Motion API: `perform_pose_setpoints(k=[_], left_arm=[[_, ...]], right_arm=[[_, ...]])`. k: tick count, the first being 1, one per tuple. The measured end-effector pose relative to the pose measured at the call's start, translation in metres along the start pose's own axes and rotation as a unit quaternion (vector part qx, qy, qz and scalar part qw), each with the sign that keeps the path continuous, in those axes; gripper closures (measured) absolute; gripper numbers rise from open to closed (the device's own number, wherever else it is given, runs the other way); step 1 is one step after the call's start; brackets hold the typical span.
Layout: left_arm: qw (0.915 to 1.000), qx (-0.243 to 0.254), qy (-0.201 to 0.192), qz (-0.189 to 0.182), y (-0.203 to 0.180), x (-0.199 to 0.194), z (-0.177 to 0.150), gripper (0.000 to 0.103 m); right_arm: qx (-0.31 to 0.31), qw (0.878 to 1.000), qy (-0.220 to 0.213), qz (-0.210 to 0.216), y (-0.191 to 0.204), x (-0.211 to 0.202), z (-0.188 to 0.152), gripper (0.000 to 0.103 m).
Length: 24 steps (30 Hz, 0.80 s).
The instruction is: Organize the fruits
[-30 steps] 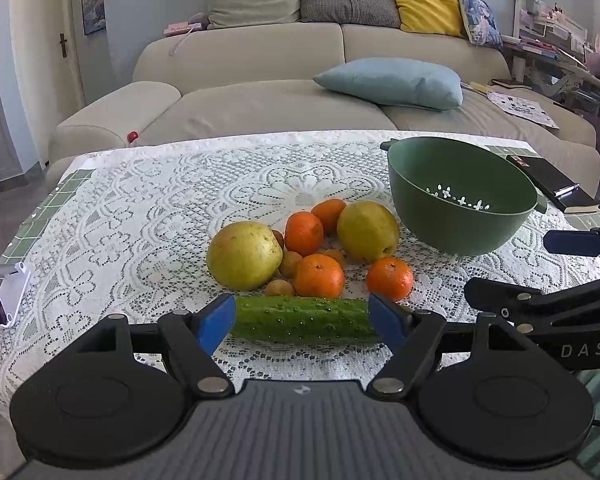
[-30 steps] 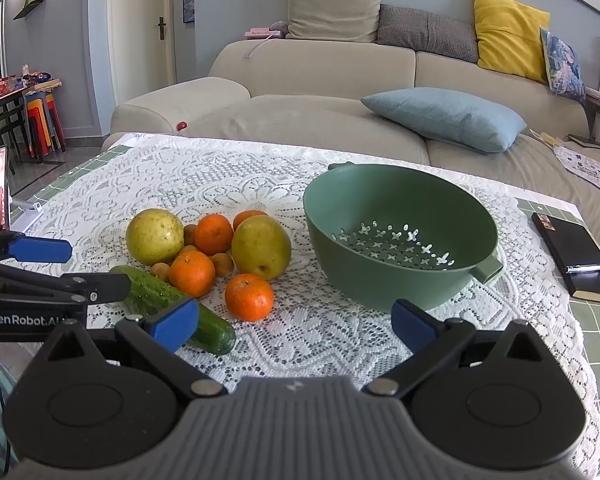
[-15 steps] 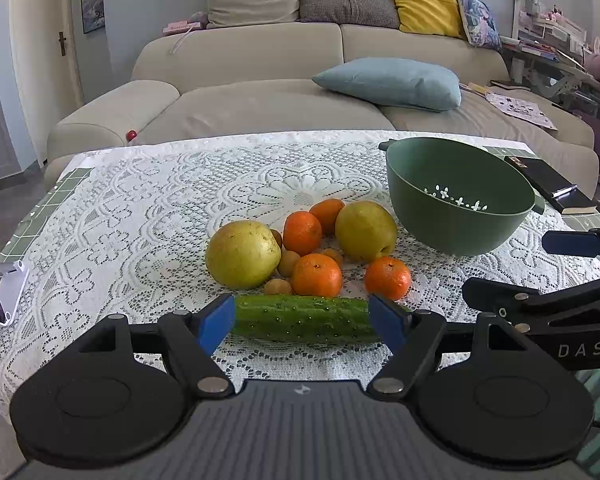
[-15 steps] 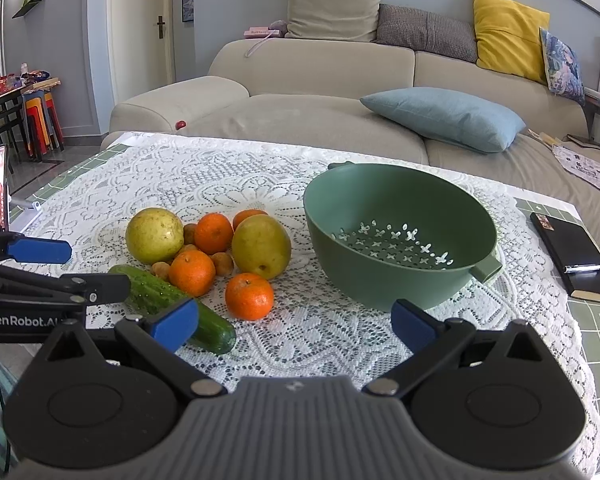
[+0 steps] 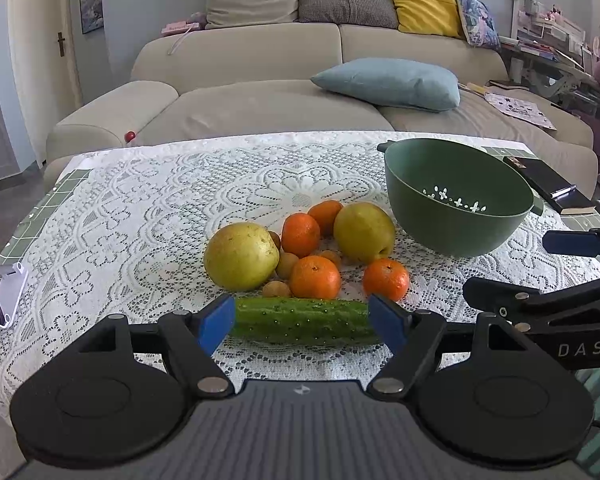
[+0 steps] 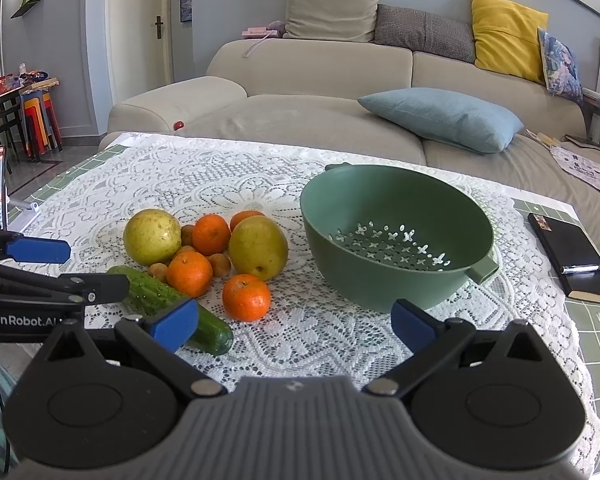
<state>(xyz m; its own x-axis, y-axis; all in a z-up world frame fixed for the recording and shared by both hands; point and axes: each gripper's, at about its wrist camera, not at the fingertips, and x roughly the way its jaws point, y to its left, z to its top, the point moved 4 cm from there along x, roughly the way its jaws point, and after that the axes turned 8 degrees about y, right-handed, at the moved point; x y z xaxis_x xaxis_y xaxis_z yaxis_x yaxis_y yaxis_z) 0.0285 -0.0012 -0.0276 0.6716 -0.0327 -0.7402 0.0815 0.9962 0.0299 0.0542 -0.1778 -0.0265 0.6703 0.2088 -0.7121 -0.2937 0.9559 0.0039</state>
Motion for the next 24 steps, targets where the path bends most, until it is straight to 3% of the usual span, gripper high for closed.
perform_pose_setpoints(k=[24], left_arm=[[1.0000,-0.001,0.001,0.000,-0.0013,0.0006,0.0014,0.014]], right_arm=[[0.002,1.000,0.003,0.001,0.0008,0.0015,0.0000,0.004]])
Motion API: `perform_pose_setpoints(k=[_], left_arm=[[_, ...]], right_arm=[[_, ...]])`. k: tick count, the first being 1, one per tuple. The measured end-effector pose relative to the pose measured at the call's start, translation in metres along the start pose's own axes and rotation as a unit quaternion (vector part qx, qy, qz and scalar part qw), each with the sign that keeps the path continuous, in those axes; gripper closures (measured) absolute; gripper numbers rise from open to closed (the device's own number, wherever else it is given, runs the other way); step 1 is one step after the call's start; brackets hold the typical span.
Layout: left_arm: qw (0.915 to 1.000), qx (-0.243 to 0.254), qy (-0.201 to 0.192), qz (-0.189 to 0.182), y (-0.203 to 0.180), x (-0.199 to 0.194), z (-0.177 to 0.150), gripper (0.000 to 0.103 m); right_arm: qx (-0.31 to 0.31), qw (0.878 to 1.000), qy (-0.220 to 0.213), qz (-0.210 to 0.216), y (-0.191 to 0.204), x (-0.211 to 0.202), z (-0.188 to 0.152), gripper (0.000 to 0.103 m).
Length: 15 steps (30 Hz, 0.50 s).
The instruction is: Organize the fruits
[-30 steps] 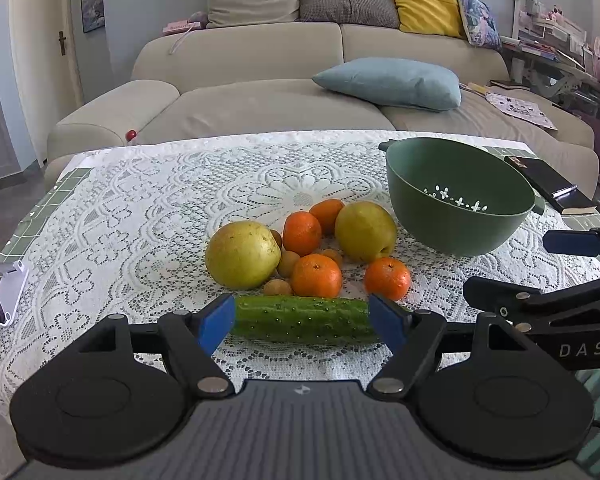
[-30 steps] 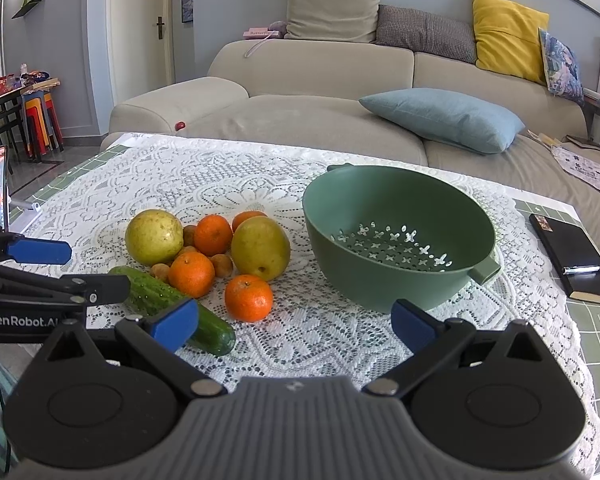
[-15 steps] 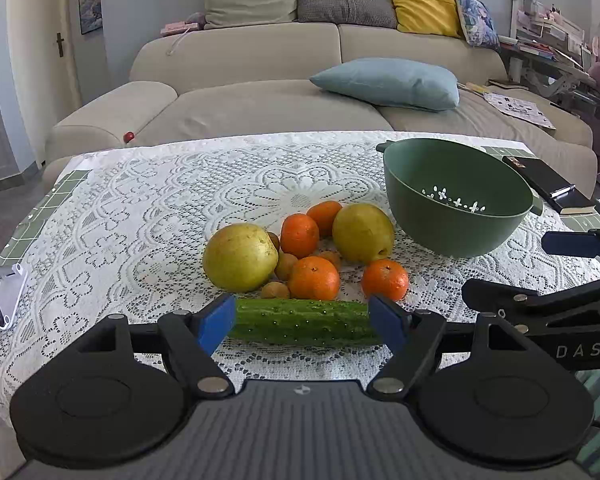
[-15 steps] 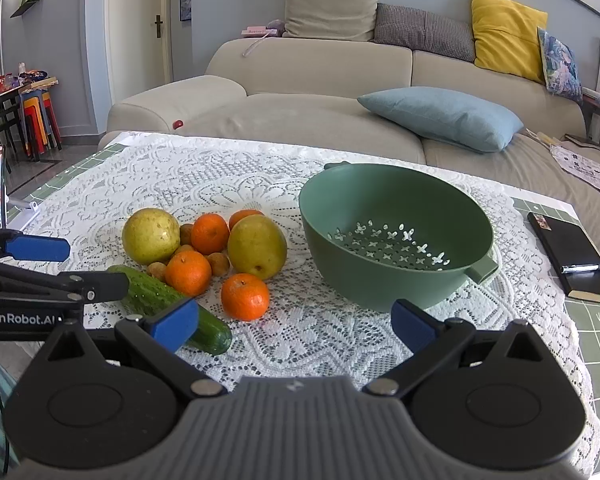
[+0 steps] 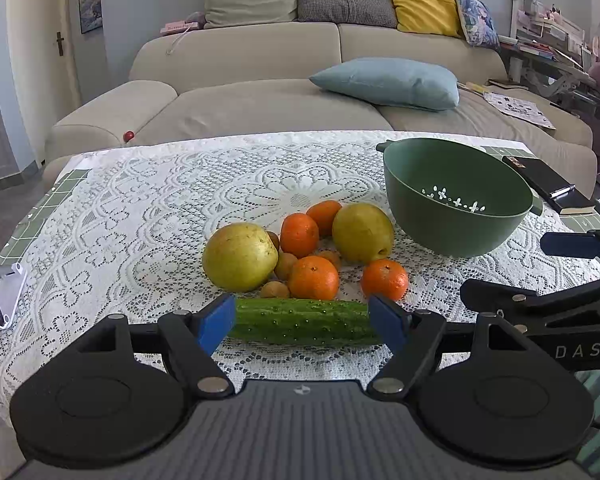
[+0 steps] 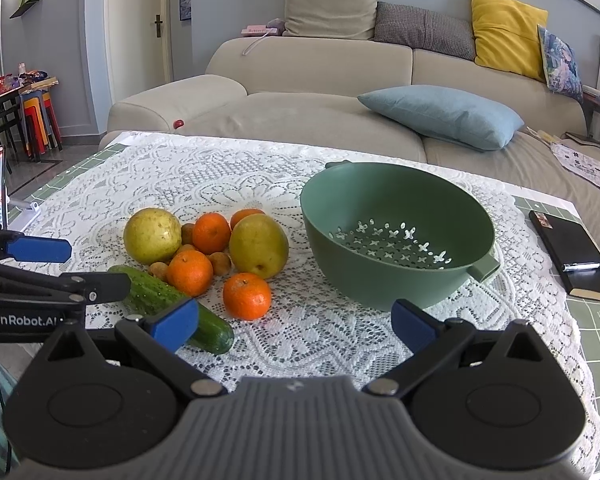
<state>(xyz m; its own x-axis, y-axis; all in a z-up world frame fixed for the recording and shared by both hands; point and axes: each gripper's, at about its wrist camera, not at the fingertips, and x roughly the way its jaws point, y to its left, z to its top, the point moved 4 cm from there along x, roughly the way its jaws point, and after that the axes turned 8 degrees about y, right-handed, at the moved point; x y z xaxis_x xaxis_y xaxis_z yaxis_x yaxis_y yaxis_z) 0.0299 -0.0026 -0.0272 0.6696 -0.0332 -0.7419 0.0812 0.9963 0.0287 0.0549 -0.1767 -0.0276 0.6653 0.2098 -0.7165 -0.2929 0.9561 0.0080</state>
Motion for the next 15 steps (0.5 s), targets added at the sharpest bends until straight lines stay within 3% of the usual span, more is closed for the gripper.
perform_pose_setpoints(k=[9,15], left_arm=[[0.9999,-0.005,-0.012,0.001,0.011,0.001,0.010,0.014],[0.9995,-0.019,-0.001,-0.024,0.025,0.012,0.012,0.024]], right_arm=[[0.004,1.000,-0.005,0.023,0.003,0.010,0.007,0.004],[-0.019,0.998,-0.031,0.052,0.011,0.017,0.014,0.004]])
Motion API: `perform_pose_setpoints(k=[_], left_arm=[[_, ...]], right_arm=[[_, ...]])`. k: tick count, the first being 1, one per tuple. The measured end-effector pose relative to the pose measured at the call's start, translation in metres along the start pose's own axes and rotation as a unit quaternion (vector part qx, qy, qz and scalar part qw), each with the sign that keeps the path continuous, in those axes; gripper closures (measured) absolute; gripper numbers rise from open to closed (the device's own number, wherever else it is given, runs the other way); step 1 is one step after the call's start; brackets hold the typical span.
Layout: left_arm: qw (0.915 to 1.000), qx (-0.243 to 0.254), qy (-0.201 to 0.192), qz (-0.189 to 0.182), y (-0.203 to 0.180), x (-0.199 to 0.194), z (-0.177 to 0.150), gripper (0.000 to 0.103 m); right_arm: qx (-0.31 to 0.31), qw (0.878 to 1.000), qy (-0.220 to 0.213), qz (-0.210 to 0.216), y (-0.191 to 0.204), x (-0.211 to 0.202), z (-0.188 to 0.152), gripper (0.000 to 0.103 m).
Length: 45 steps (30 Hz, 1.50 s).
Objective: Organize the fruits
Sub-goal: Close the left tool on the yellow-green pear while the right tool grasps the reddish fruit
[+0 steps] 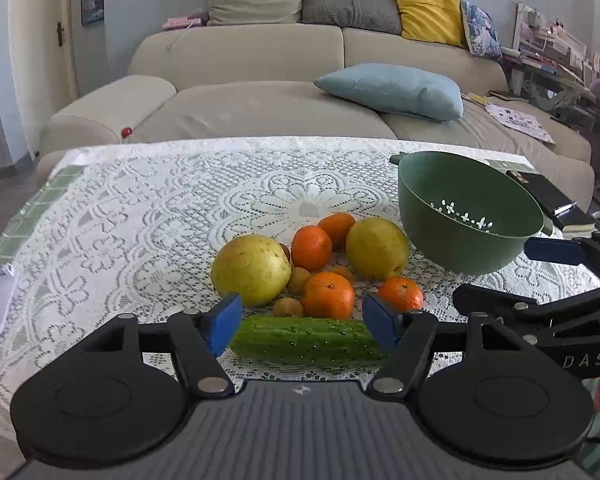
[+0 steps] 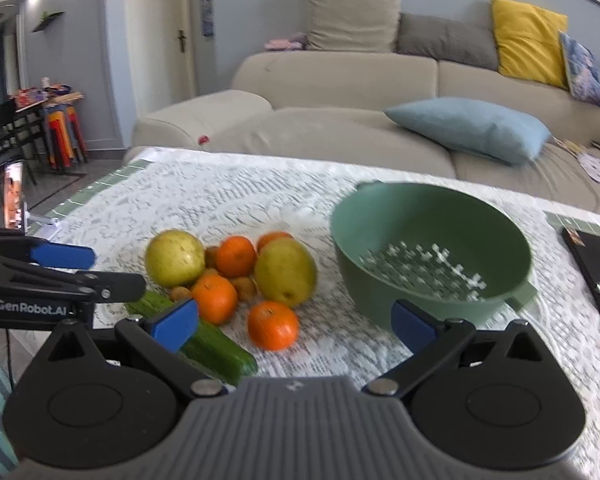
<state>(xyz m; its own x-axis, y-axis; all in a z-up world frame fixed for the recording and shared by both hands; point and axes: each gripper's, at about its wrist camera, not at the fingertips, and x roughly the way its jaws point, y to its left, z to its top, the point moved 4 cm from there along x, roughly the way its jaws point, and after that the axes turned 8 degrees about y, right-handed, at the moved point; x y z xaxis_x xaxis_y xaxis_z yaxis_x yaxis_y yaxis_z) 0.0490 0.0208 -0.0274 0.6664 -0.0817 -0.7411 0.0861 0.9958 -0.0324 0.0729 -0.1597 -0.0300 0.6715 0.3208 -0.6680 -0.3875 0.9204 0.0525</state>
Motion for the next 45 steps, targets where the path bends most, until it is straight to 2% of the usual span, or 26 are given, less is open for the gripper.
perform_pose_setpoints(k=[4,6,10,11,14,18,33,45], left_arm=[[0.9999,-0.010,0.007,-0.002,0.009,0.007,0.002,0.028],[0.9997,-0.021,0.011,-0.003,0.014,0.011,0.004,0.028],[0.9996,-0.024,0.013,-0.005,0.017,0.019,0.009,0.030],[0.9996,-0.023,0.014,-0.003,0.018,0.021,0.011,0.031],[0.9996,-0.022,0.016,0.001,0.020,0.029,0.013,0.032],[0.9995,-0.027,0.015,0.004,0.026,0.039,0.014,0.032],[0.9974,-0.071,0.013,-0.009,0.050,0.067,0.008,0.022],[0.9932,-0.115,0.009,-0.013,0.057,0.085,0.018,0.017]], right_arm=[[-0.010,1.000,-0.014,0.018,0.005,0.008,0.005,0.005],[-0.003,0.999,-0.020,0.025,0.006,0.012,0.007,0.010],[0.003,0.999,0.002,0.042,0.009,0.030,0.012,0.016],[-0.001,0.999,0.003,0.041,0.010,0.034,0.013,0.016],[-0.007,0.999,0.013,0.038,0.015,0.046,0.015,0.027],[0.002,0.999,0.028,0.033,0.015,0.060,0.016,0.031],[0.096,0.994,0.052,0.019,0.000,0.096,0.014,0.033],[0.147,0.987,0.060,0.032,-0.002,0.117,0.018,0.033]])
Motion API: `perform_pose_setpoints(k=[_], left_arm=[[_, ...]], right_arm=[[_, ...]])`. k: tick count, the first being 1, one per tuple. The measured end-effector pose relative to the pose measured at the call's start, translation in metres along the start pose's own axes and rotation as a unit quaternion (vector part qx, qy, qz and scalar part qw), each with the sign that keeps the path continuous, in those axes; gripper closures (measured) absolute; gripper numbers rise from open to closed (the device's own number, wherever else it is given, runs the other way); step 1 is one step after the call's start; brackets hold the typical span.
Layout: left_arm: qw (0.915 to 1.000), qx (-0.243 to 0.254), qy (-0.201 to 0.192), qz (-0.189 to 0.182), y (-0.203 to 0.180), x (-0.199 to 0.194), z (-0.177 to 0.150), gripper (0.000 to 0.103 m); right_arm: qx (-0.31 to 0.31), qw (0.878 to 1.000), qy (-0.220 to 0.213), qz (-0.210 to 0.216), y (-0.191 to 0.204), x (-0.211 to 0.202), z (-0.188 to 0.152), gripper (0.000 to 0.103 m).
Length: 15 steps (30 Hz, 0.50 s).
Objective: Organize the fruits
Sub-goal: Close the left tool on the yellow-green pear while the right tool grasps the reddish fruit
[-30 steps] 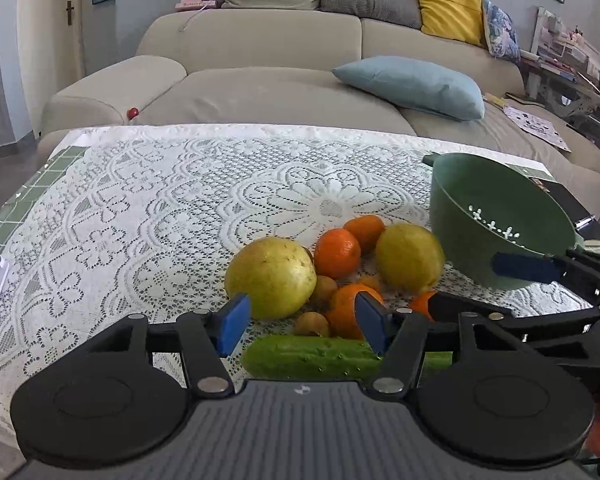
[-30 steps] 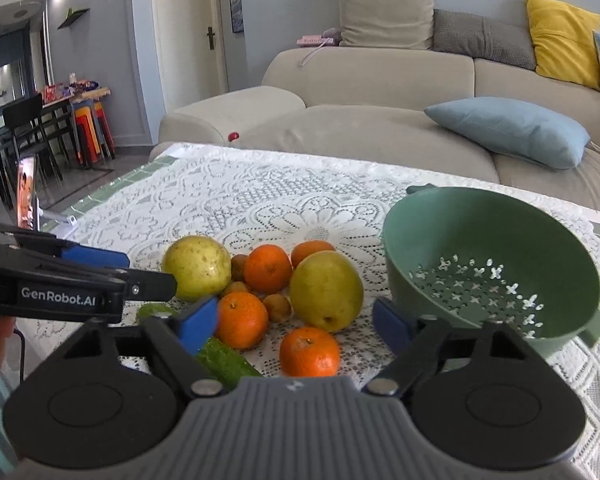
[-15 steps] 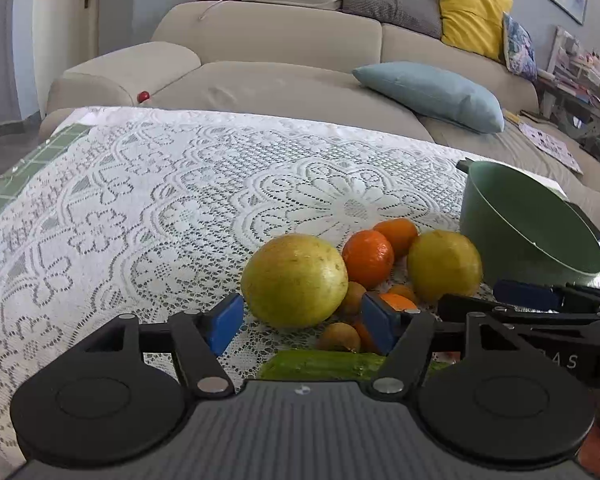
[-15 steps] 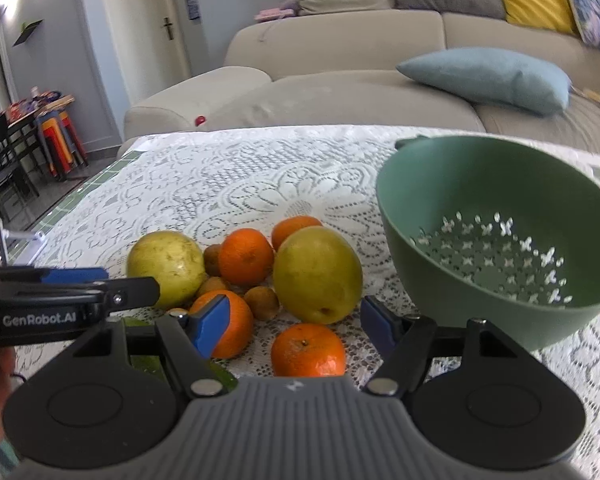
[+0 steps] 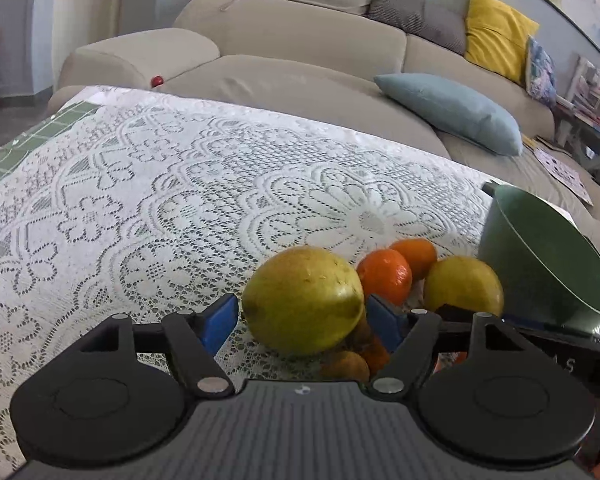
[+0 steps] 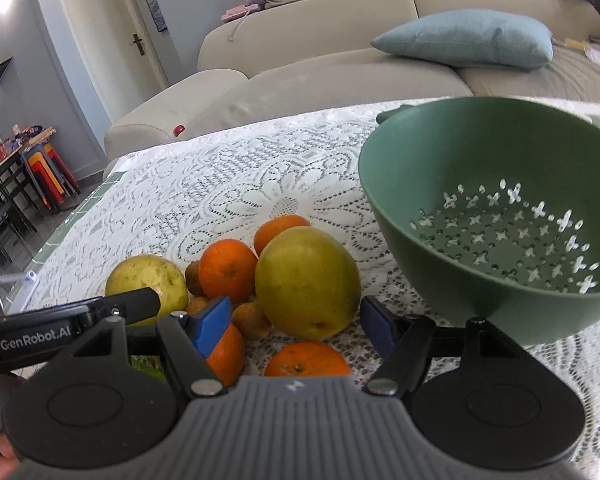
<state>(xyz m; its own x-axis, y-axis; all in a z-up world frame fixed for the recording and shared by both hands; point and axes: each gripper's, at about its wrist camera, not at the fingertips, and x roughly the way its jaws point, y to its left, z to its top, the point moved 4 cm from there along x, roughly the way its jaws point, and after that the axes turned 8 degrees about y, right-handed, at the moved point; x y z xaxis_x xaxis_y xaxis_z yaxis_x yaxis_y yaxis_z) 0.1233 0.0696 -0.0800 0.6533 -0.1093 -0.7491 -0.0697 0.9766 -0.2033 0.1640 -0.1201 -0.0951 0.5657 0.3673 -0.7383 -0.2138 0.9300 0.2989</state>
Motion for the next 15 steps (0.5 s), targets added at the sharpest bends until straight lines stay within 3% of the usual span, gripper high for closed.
perform_pose_setpoints(k=[15], left_arm=[[0.9984,-0.055,0.012,-0.002,0.003,0.023,0.003,0.013]], right_arm=[[0.046,0.999,-0.011,-0.022,-0.008,0.018,0.002,0.036]])
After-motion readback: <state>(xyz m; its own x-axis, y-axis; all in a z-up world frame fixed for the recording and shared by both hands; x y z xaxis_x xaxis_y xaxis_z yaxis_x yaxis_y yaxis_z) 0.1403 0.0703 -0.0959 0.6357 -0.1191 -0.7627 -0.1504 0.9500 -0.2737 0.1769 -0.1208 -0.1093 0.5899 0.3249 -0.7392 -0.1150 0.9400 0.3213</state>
